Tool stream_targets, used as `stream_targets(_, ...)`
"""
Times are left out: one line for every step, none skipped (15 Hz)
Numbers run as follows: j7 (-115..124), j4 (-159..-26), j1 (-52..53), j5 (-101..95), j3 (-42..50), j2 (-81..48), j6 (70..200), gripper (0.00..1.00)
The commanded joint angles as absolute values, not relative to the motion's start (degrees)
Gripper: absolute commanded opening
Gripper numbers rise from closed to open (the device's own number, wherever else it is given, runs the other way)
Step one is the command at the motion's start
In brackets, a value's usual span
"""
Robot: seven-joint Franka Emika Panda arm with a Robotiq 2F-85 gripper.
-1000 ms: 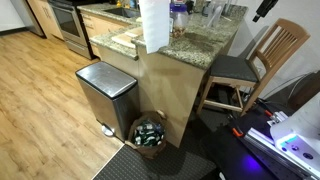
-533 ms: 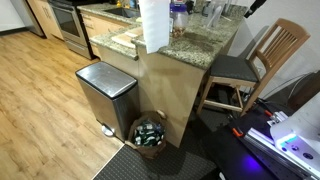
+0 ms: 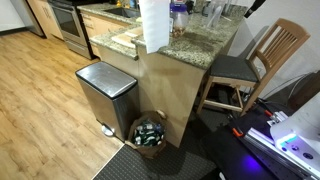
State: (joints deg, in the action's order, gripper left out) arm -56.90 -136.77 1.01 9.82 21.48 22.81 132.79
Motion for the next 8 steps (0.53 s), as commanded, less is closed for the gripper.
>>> stream_targets(-70.2,-135.8,3.8,16.7,23.7,22.1,132.0,1.0)
stream_targets(-74.2,-136.0,4.7,20.1,24.3,21.8,133.5,1.0)
stream_targets(-78.2,-136.1,5.6,23.4,24.8,21.7,134.4,1.0)
stream_targets(-82.0,-136.1,6.6,27.4,25.4,21.7,134.9,1.0)
stream_targets(-86.1,-136.1,7.6,31.7,26.0,21.7,135.0,1.0)
stream_targets(-89.1,-136.2,8.5,36.9,26.4,21.9,135.0,1.0)
stream_targets(-91.8,-136.2,9.1,41.8,26.9,22.0,133.4,1.0)
stream_targets(-96.2,-135.7,9.1,46.1,27.3,21.8,131.2,1.0)
